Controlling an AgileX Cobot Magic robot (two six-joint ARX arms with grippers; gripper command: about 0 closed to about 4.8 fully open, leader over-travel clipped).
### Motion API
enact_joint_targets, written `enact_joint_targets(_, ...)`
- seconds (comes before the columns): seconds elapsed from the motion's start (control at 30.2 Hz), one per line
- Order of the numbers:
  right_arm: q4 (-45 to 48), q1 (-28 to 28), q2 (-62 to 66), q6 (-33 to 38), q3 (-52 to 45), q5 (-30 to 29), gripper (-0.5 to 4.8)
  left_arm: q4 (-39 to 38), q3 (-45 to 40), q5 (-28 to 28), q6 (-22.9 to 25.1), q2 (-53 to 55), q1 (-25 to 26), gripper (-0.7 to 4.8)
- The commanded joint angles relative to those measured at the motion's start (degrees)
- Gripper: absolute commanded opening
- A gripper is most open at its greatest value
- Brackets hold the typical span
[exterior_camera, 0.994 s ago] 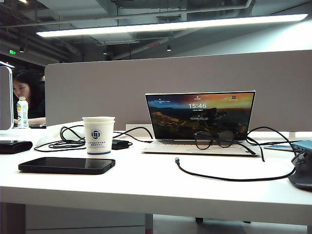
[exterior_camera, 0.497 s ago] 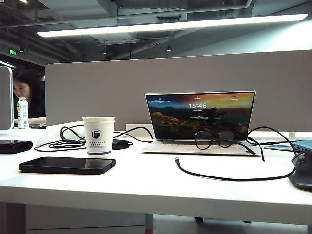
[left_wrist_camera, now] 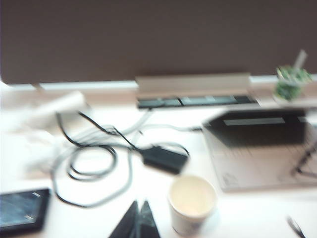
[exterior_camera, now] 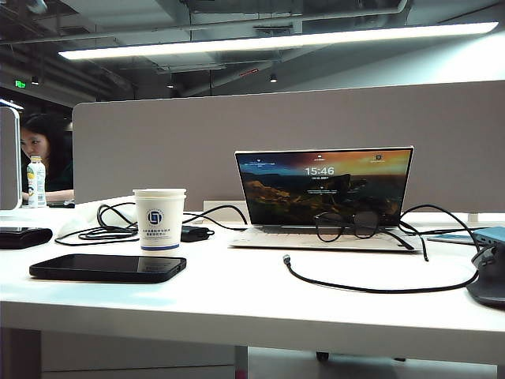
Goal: Pick up the black phone, pick up the charger plug, insert the charger plug into the phone's charging port, and finally place the connected phone back on the desk.
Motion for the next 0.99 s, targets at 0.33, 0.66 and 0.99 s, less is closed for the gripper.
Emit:
enact_joint_targets(0.33,0.6,11.4,12.3,0.8,0.3,-0.8,-0.06,-2.0,0.1,0.7,-0.3,11.2,1.1,-0.05)
enact_joint_targets(0.66,1.5,11.5,20.7,0.8,0.3,-1.0,-0.06,-0.2,0.1,0.8,-0.3,22.4,3.8,2.04)
enact_joint_targets(0.99,12.2,11.5,31.0,2.2,0.3,-2.1,-0.06,5.9,0.1,0.6,-0.2,32.7,3.9,-0.06)
